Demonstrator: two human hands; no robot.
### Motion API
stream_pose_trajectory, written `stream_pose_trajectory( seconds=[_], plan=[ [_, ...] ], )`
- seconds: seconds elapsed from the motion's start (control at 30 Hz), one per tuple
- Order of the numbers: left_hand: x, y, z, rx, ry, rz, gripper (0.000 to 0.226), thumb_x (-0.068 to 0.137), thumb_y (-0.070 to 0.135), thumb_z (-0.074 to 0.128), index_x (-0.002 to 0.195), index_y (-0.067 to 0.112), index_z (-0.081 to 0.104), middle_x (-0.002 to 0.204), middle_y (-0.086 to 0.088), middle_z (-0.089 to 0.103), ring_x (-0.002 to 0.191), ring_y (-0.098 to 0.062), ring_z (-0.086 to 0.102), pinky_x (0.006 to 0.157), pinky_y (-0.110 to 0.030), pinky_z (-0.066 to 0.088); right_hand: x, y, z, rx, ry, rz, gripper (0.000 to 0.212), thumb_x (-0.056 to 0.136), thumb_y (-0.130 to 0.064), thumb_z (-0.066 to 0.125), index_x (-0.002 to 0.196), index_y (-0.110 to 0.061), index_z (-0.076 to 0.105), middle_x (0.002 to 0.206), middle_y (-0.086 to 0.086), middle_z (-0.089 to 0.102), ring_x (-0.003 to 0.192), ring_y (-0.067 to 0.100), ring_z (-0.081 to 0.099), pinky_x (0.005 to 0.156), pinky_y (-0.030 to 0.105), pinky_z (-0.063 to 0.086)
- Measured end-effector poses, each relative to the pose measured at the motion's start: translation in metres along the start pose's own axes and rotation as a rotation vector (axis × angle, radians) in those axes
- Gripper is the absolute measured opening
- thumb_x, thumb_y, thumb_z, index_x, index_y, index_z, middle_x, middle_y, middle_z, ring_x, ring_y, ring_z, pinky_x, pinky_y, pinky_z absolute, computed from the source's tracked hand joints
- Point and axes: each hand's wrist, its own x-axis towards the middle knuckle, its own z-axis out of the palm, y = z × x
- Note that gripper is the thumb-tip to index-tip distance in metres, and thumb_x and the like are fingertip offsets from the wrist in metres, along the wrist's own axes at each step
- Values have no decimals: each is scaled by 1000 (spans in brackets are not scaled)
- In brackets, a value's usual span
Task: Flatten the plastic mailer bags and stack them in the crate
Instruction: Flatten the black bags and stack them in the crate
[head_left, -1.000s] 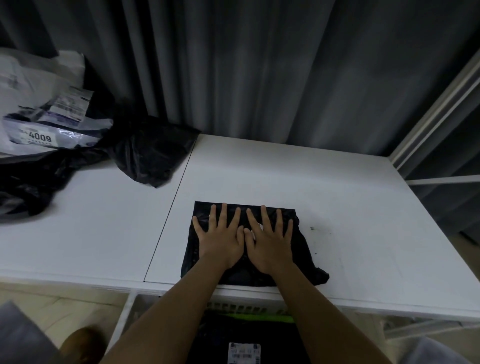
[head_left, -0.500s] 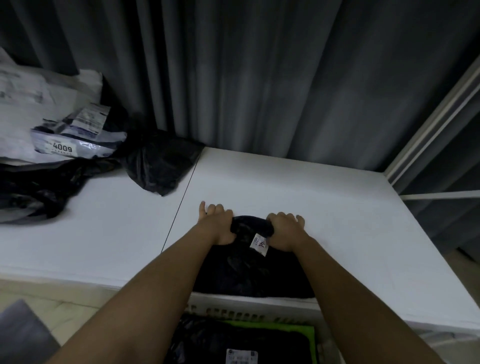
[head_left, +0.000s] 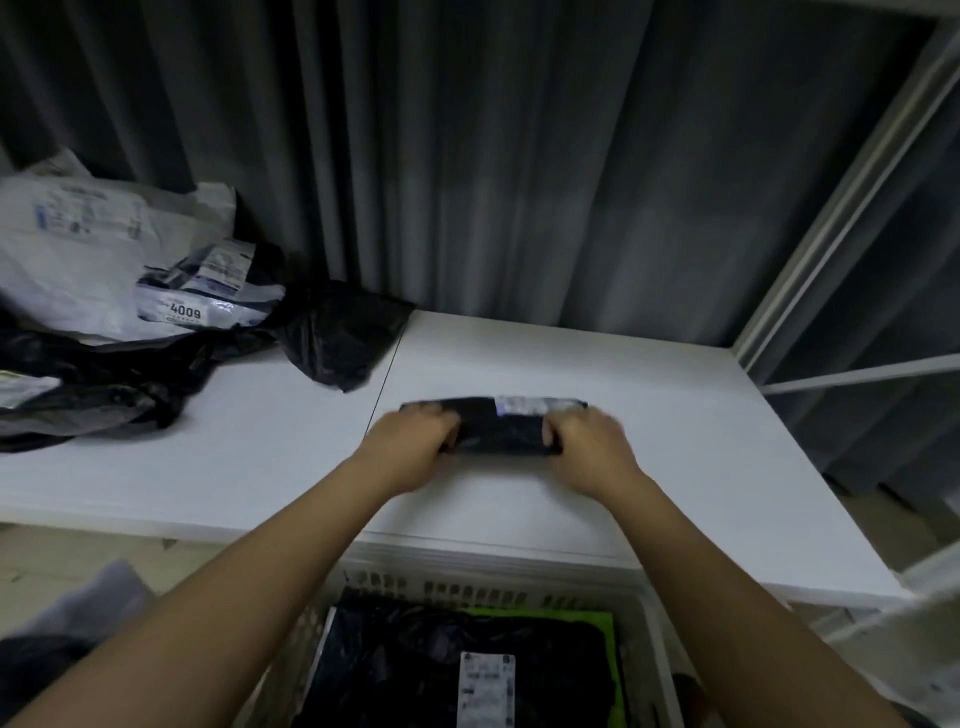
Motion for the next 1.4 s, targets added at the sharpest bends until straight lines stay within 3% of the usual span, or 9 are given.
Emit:
stream_pose_trajectory(
  seconds=[0.07, 0.13, 0.23, 0.3, 0.43, 0.6, 0.87, 1.17, 1.4],
  plan=[
    [-14, 2, 12, -119, -282, -40, 36, 83, 49, 64, 97, 19, 51, 105, -2, 50, 97, -21, 49, 71, -30, 34, -13, 0, 7, 20, -448, 56, 31, 79, -42, 70, 94, -23, 51, 103, 1, 51, 101, 22, 46, 84, 34, 38],
    [-19, 3, 25, -219, -301, -111, 41, 82, 57, 61, 92, 19, 47, 101, 0, 47, 93, -18, 46, 72, -31, 37, -16, -1, 20, 96, -578, 121, 49, 74, -59, 71, 98, -21, 53, 104, 2, 47, 105, 22, 43, 86, 36, 43],
    [-9, 4, 47, -237, -62, -214, 37, 94, 53, 43, 103, 18, 49, 113, -4, 50, 107, -24, 47, 84, -35, 41, -7, -10, 41, 145, -263, 92, 40, 89, -54, 53, 105, -17, 56, 120, 8, 49, 118, 29, 43, 93, 40, 43],
    [3, 8, 63, -252, 23, -278, 43, 99, 47, 33, 127, 18, 47, 137, -6, 44, 127, -28, 38, 102, -39, 34, 2, -19, 54, 124, -51, 69, 50, 95, -51, 30, 128, -20, 52, 139, 8, 44, 129, 31, 35, 105, 40, 33],
    [23, 18, 91, -280, -82, -370, 54, 102, 44, 17, 153, 31, 6, 161, -1, -7, 147, -28, -10, 116, -52, 0, 18, -34, 90, 129, -65, 114, 71, 84, -64, -2, 151, -42, 10, 162, -3, -3, 146, 34, -11, 114, 55, -6],
    [36, 14, 122, -152, -86, -353, 60, 93, 52, 3, 149, 39, -11, 158, 1, -22, 143, -34, -23, 112, -63, -9, 31, -29, 132, 80, -59, 149, 88, 63, -76, -32, 145, -51, -11, 159, -6, -19, 143, 36, -24, 106, 59, -23],
    [36, 10, 142, -122, -54, -341, 74, 75, 58, -16, 147, 44, -14, 158, 4, -21, 143, -36, -21, 108, -66, -10, 28, -29, 155, 115, -63, 176, 74, 68, -76, -28, 139, -55, -21, 155, -12, -25, 142, 36, -26, 105, 60, -23],
    [37, 11, 143, -115, -65, -348, 64, 87, 55, 2, 149, 43, -10, 159, 3, -19, 143, -36, -21, 109, -67, -8, 29, -29, 151, 107, -122, 197, 53, 95, -64, 8, 140, -55, -18, 157, -10, -24, 140, 34, -31, 101, 56, -31],
    [38, 12, 142, -105, -94, -348, 56, 98, 50, 15, 149, 42, -6, 159, 1, -16, 143, -36, -21, 110, -66, -7, 30, -29, 150, 101, -174, 205, 54, 95, -62, 8, 143, -54, -15, 157, -9, -23, 140, 34, -31, 104, 58, -27]
  ],
)
